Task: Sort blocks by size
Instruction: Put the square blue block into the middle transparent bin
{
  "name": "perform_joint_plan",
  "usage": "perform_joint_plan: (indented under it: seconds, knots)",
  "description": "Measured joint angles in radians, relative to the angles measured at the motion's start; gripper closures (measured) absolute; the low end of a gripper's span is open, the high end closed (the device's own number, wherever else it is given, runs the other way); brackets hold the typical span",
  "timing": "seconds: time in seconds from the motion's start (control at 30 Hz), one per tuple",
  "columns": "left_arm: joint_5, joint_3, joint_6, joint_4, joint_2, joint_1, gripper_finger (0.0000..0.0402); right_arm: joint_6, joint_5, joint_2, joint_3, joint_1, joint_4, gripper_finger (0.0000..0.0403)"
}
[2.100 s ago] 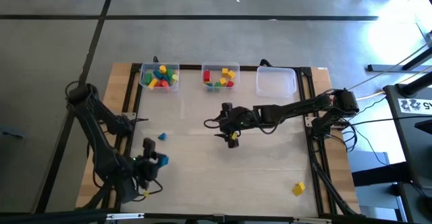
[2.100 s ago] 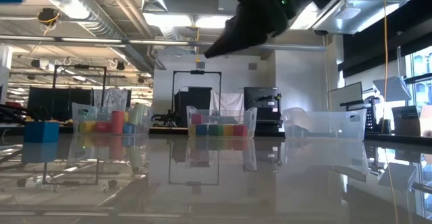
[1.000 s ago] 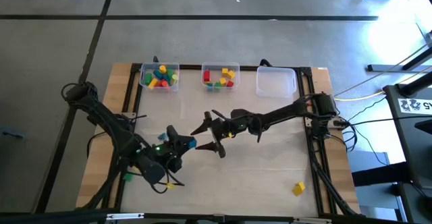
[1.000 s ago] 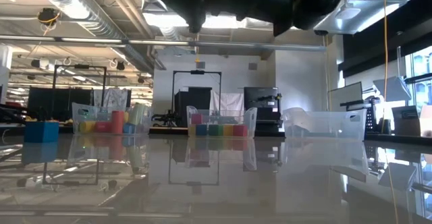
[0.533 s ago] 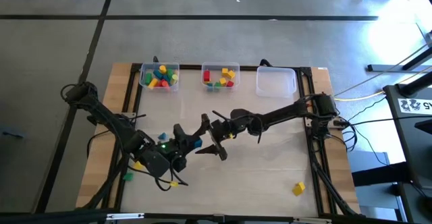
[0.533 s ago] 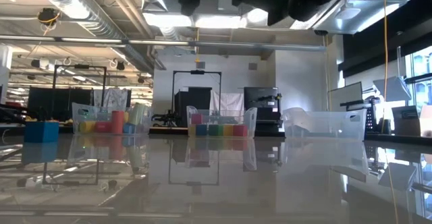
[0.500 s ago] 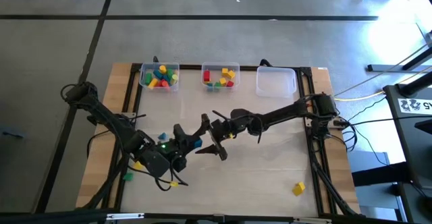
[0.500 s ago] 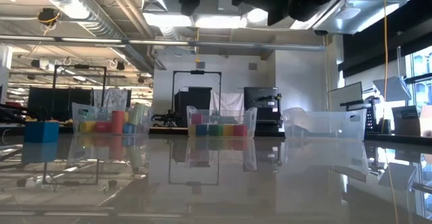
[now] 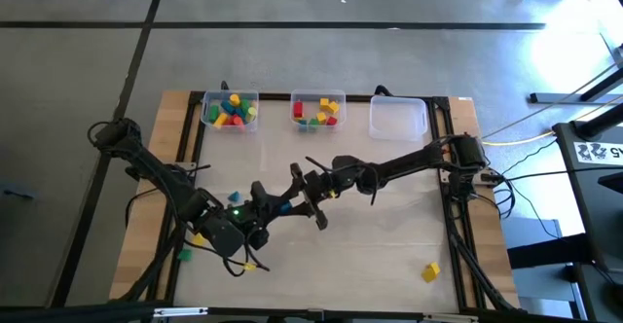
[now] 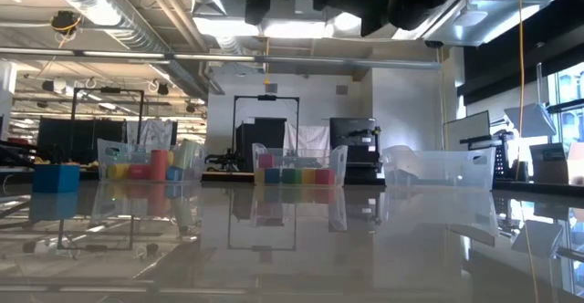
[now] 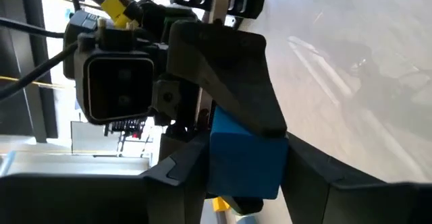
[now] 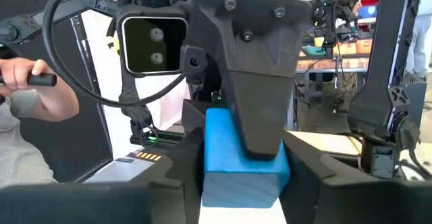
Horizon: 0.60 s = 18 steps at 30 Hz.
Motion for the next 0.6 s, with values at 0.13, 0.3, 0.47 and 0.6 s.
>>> perform_joint_plan:
  seconds: [0.13,0.3,0.47,0.6]
  knots:
    - [-0.001,0.000,-0.016,0.012,0.000,0.000,0.0227,-0.021,-0.003,0.000,0.000,0.001,0.006,0.0251]
    - [-0.006,0.000,-0.036,0.039,0.000,-0.008,0.0190,-0.025,-0.003,0.000,0.000,0.001,0.007,0.0255]
    - [-0.097,0.008,-0.015,0.049,-0.003,-0.073,0.0176,-0.033,-0.004,-0.003,0.000,0.000,0.010,0.0268]
    - [-0.195,0.013,-0.068,0.052,-0.005,-0.151,0.0174,-0.040,-0.022,-0.005,0.000,-0.015,-0.004,0.0253]
